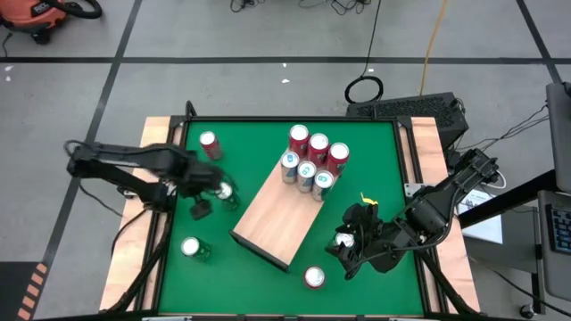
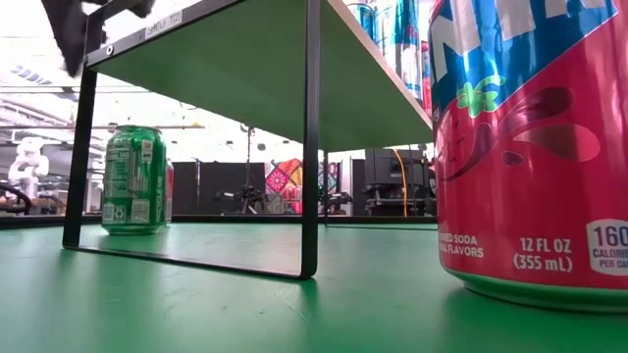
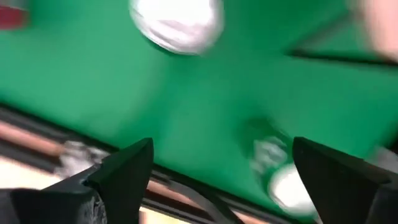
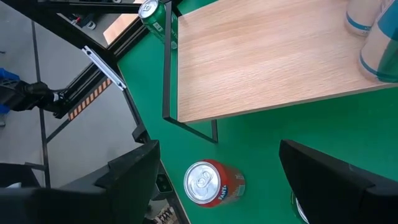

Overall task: Sort soda cans
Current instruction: Put the green soda can on the shelf

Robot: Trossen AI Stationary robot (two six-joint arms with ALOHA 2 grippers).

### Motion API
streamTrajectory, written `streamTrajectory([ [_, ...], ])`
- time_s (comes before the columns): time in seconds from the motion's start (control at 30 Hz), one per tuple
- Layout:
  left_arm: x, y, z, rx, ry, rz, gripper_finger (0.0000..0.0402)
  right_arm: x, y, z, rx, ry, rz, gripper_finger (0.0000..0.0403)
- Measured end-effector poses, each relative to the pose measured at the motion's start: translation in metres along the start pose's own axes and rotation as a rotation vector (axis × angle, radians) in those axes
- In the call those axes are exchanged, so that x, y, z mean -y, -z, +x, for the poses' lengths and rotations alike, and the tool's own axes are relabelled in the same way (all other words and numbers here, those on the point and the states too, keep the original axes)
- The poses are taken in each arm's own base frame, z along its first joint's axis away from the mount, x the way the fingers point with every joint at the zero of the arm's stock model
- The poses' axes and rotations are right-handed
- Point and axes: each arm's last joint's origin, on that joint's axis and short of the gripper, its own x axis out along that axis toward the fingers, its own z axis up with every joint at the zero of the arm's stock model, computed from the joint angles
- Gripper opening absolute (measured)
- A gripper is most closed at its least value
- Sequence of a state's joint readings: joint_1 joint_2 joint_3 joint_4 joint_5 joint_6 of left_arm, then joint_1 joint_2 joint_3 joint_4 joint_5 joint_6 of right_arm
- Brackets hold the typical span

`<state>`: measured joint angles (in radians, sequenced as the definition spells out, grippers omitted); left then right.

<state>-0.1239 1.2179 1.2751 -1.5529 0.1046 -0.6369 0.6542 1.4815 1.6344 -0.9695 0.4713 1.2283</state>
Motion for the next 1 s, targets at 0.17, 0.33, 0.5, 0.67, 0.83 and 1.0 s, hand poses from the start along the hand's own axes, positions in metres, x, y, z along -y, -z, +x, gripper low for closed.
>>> streamTrajectory([
  [0.17, 0.004, 0.04, -0.019, 0.069, 0.112, 0.085, 0.037, 0.0, 0.0, 0.0, 0.0, 0.001, -0.011, 0.0322],
  [0.33, 0.012, 0.06, -0.023, 0.12, 0.142, 0.181, 0.037, 0.0, 0.0, 0.0, 0.0, 0.001, -0.017, 0.0322],
  [0.5, 0.038, 0.067, -0.014, 0.155, 0.117, 0.306, 0.0362, 0.0, 0.0, 0.0, -0.002, 0.0, -0.017, 0.0322],
  [0.67, 0.062, 0.078, 0.002, 0.105, 0.047, 0.412, 0.0354, 0.0, 0.0, 0.0, -0.004, -0.001, -0.013, 0.0322],
  [0.83, 0.079, 0.085, 0.019, 0.075, 0.086, 0.396, 0.0354, 0.0, 0.0, 0.0, -0.006, -0.003, -0.023, 0.0322],
  [1.0, 0.08, 0.091, 0.038, 0.1, 0.05, 0.359, 0.0354, 0.0, 0.0, 0.0, -0.008, -0.004, -0.036, 0.0322],
])
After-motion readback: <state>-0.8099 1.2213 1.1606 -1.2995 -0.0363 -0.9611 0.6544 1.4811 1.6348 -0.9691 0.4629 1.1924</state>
